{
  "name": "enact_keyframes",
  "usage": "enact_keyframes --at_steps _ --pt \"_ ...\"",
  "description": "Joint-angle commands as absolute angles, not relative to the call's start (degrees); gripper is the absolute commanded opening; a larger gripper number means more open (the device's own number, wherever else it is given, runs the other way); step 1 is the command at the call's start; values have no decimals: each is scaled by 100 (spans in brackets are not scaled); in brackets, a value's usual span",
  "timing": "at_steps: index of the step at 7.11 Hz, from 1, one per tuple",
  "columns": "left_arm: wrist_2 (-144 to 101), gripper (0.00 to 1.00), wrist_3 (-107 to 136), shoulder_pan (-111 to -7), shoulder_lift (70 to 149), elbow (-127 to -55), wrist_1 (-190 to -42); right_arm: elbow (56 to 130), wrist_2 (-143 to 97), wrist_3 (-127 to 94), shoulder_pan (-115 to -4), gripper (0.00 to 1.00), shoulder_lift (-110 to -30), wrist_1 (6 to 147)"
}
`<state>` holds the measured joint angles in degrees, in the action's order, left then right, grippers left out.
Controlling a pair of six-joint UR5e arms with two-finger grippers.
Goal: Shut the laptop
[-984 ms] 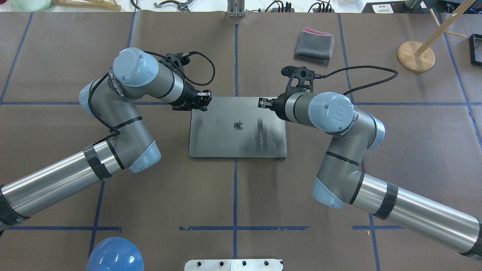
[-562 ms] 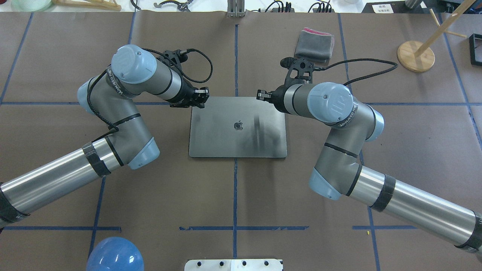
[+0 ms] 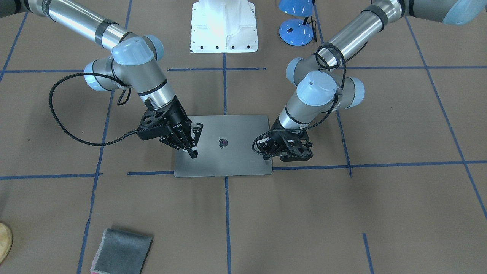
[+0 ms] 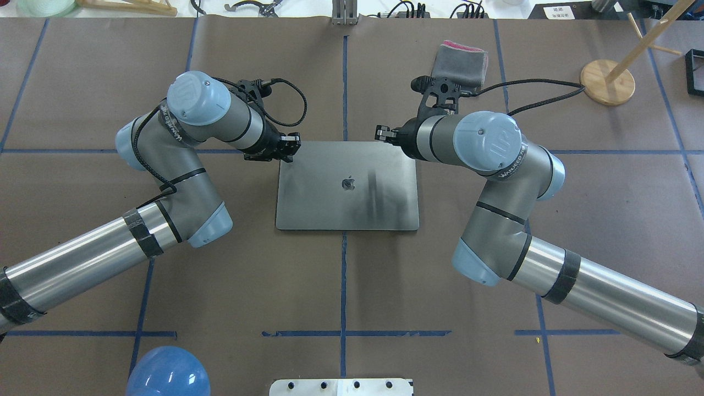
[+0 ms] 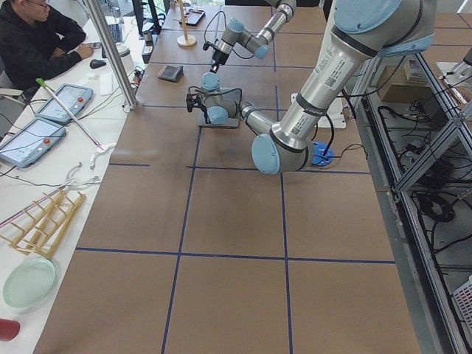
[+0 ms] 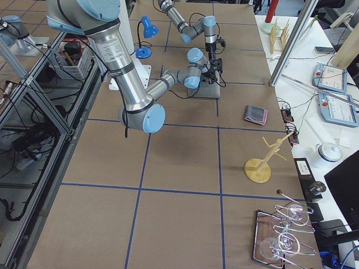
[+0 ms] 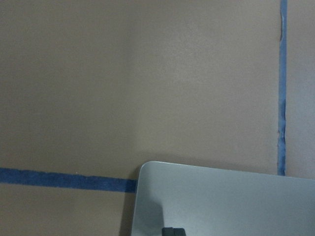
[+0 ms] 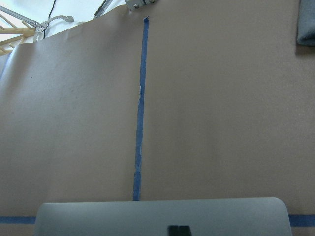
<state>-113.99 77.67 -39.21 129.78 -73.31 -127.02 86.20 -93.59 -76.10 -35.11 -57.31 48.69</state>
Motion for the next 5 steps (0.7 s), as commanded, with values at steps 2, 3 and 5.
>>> enact_keyframes --at_steps 2,3,5 --pt "-11417 0 7752 -3937 13025 -7356 -12709 8622 -9728 -7594 -3735 3 -5739 4887" --pt "-11443 10 7752 -4007 13034 -7374 -12709 8622 -9964 -7594 -3866 23 -5739 4904" --pt "-11504 99 7743 -4130 13025 -7540 -12630 8735 -10597 -7611 -4200 100 -5800 4957"
